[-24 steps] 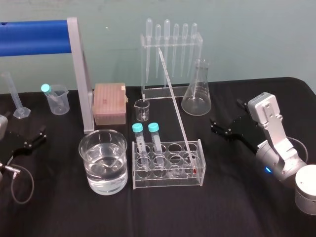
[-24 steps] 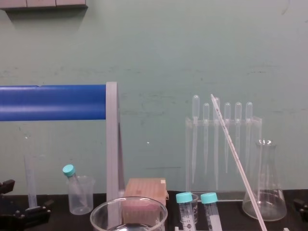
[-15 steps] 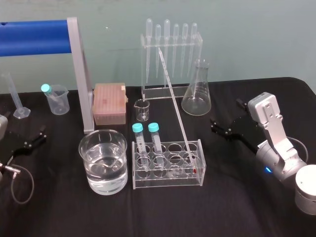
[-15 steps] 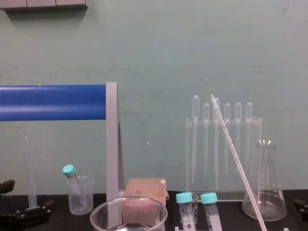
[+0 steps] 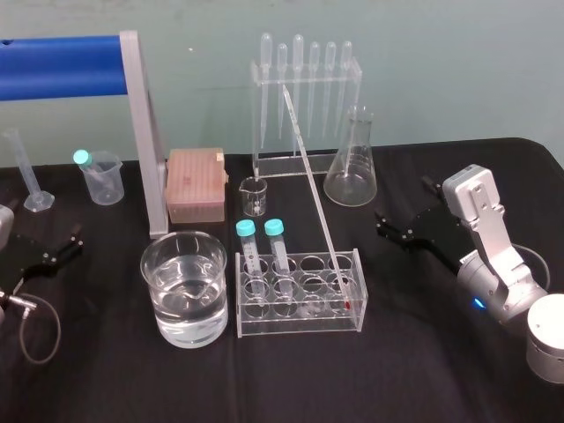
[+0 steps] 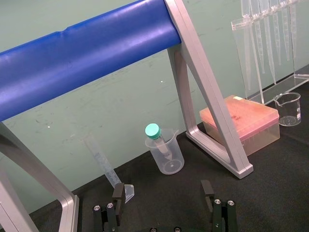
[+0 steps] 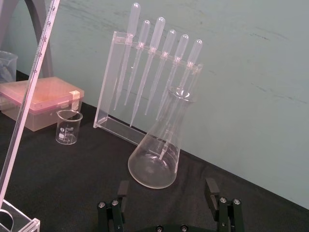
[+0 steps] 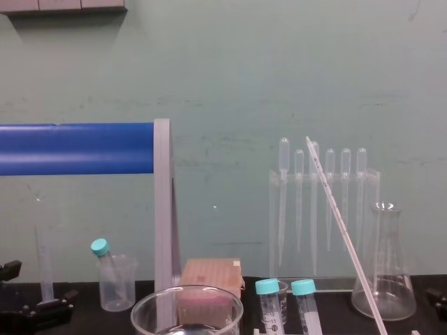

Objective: Hold the thermometer with one hand and immerse one end into the beaker, then reinsert it into the test tube rack.

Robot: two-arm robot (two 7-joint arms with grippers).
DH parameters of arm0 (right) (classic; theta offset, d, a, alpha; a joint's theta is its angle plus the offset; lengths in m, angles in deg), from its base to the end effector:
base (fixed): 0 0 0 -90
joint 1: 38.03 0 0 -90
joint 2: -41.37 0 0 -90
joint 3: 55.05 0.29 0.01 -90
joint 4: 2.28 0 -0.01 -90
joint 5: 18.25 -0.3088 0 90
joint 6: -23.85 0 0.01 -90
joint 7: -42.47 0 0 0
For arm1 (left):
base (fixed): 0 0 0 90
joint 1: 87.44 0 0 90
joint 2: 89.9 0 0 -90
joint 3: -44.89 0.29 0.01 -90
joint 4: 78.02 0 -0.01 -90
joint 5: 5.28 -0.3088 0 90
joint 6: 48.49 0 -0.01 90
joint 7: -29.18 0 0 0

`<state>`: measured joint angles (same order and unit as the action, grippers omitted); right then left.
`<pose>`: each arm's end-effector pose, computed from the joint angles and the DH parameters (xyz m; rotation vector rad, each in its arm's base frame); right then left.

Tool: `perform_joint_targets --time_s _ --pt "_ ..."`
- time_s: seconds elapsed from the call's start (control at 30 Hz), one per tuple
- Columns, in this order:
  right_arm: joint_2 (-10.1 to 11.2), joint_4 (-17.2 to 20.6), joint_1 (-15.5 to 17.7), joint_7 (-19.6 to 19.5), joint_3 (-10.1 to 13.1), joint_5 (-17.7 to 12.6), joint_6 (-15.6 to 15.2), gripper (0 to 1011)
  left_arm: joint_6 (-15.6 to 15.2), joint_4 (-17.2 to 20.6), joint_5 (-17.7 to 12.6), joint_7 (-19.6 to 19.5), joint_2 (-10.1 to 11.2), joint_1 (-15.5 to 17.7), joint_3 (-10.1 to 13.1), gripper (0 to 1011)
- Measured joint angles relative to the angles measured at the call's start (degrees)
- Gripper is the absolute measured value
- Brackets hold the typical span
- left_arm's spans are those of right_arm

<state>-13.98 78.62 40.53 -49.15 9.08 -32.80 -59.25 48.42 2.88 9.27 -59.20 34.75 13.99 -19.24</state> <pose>0.3581 -0.0827 -0.3022 -0.3046 -0.2851 -1.2479 0.3581 0.0827 -0.3023 0.3045 -0.2850 1.2478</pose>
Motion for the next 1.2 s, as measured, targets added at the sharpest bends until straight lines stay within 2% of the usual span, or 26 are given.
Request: perform_joint_targets --time_s 1.07,1.2 --pt "0.0 0.0 0.0 0.0 0.0 0.0 0.0 1003 0.0 0.0 0.0 0.0 0.0 0.0 0.0 1008" --pt "-0.4 0.4 0.3 0.0 1.4 -0.4 0.5 1003 0.0 0.0 0.0 0.0 0.0 0.0 0.0 1008"
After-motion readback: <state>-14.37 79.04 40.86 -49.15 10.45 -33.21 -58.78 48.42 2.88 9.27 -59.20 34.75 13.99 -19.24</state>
